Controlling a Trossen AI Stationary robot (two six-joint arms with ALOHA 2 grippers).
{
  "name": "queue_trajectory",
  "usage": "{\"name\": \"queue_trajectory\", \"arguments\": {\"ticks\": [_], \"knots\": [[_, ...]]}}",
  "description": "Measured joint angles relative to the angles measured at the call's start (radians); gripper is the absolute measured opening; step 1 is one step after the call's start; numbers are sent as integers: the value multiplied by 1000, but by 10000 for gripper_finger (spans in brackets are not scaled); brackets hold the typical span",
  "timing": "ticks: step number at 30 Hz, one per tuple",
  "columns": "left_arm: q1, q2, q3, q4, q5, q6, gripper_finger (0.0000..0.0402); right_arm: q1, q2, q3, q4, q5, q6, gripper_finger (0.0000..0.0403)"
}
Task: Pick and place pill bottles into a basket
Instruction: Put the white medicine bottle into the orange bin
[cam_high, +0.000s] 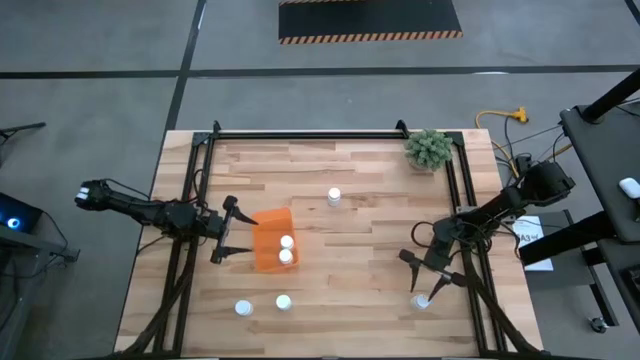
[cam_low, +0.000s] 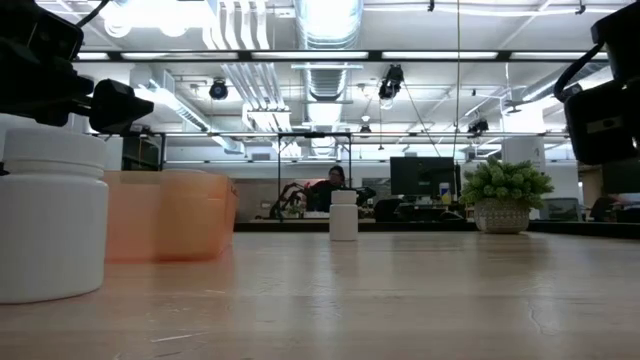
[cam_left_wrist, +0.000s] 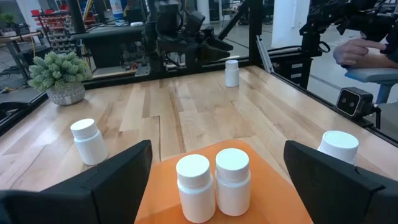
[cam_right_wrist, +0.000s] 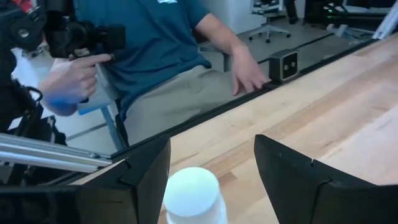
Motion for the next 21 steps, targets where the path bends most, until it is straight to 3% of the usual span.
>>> {"name": "queue_trajectory", "arguments": {"ticks": [21], "knots": [[0, 0, 0, 0, 0, 0, 345, 98, 3, 0, -62, 77, -155, 221]]}}
